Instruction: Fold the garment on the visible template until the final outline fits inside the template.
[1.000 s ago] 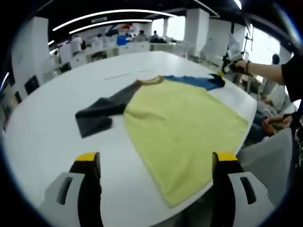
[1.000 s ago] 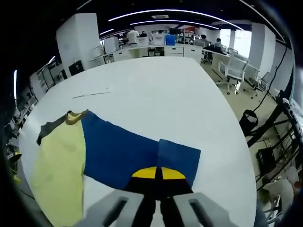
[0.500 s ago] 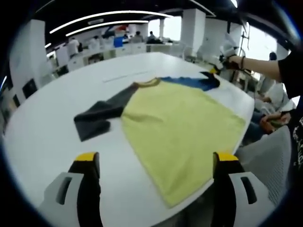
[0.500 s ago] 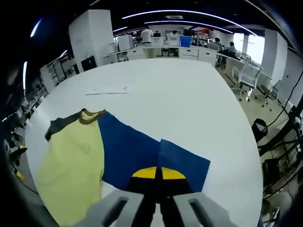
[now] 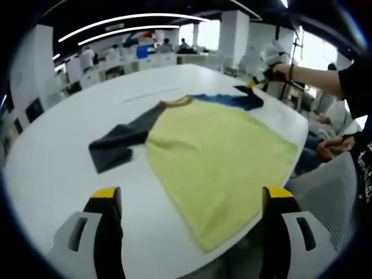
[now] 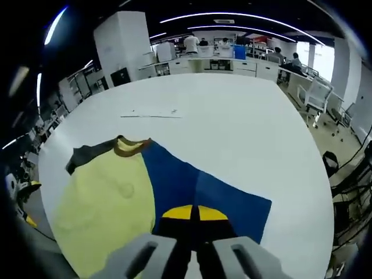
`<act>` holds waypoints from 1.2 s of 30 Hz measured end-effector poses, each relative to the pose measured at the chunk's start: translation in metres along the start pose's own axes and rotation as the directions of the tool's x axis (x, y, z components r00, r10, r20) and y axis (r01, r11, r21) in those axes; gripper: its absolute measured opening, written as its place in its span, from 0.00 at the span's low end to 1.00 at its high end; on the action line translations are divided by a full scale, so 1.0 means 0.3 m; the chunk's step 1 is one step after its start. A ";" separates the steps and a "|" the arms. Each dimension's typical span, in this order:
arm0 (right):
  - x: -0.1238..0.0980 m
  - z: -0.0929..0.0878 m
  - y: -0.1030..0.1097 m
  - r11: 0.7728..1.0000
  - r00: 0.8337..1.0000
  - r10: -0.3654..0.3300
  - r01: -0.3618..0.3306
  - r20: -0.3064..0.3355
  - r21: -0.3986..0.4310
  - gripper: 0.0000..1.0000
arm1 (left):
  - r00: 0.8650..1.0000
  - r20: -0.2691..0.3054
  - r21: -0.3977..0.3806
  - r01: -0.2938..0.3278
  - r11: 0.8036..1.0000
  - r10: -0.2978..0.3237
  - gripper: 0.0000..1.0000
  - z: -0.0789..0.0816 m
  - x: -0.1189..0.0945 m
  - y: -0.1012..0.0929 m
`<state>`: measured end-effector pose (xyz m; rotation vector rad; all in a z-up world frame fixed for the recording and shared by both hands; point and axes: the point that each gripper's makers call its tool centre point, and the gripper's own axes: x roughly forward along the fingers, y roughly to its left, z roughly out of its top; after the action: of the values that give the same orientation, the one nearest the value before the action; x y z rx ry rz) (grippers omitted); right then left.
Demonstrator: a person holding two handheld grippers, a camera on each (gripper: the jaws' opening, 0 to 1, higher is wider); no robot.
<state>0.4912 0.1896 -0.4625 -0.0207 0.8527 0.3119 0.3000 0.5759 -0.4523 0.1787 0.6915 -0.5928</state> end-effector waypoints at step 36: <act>0.080 0.100 0.387 0.982 0.993 0.115 -0.111 0.017 -0.150 0.00 | 1.000 0.006 -0.008 0.031 0.999 -0.031 0.97 -0.020 -0.008 -0.001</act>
<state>0.4957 0.3109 -0.4482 -0.1069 0.8052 0.4812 0.2951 0.5789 -0.4555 0.1587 0.6923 -0.6195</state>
